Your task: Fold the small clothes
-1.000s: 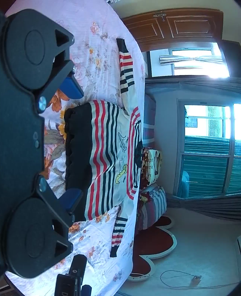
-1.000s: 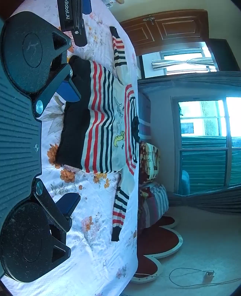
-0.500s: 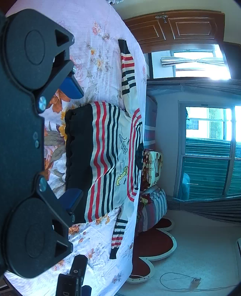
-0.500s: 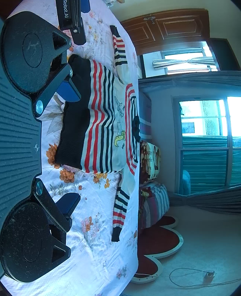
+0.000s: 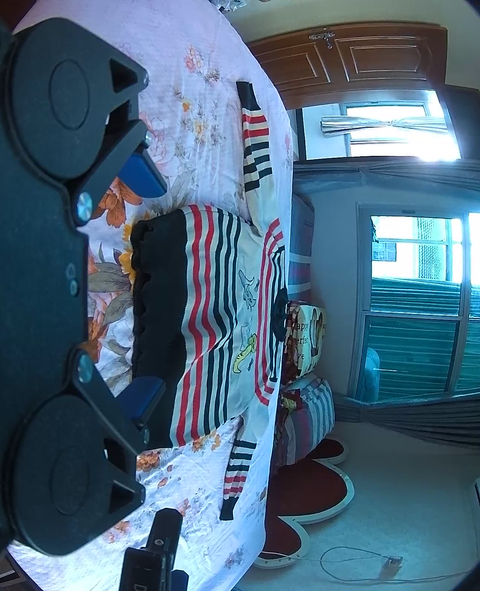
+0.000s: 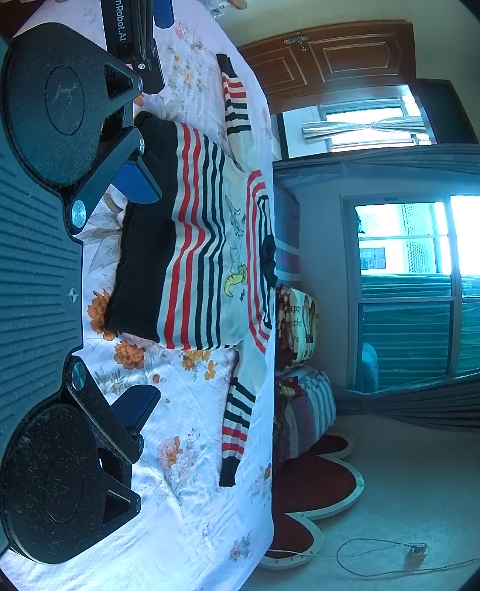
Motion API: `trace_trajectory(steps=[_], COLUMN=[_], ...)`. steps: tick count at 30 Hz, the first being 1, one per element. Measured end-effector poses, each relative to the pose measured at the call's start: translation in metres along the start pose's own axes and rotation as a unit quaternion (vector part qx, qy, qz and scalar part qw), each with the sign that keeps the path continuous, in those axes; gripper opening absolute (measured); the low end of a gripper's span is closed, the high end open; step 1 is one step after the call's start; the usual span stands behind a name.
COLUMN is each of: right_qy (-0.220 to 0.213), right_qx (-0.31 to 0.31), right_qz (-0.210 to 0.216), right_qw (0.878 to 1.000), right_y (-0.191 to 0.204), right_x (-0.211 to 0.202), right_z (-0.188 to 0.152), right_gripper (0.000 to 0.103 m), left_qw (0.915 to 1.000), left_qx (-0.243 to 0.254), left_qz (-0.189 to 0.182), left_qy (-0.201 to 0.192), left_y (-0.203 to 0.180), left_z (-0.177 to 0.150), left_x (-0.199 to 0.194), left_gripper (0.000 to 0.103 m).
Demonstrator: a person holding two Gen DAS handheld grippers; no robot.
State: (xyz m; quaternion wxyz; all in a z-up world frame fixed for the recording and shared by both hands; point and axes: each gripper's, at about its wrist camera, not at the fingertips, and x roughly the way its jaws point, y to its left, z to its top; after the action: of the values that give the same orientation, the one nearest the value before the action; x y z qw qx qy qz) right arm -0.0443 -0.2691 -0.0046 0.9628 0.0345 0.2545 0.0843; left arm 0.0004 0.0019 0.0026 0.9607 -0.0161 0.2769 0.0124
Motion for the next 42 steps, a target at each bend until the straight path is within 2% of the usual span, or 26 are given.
trace_trajectory(steps=[42], right_qy=[-0.003], right_qx=[0.005], right_qz=[-0.001], right_qw=[1.0], right_y=[0.005], right_x=[-0.0005], right_z=[0.002], right_gripper=[0.103], left_qw=[0.9999], left_qx=[0.011], left_qz=[-0.009], left_qy=[-0.004], left_y=[-0.0011], left_z=[0.0034], left_x=[0.0002], left_gripper=[0.102])
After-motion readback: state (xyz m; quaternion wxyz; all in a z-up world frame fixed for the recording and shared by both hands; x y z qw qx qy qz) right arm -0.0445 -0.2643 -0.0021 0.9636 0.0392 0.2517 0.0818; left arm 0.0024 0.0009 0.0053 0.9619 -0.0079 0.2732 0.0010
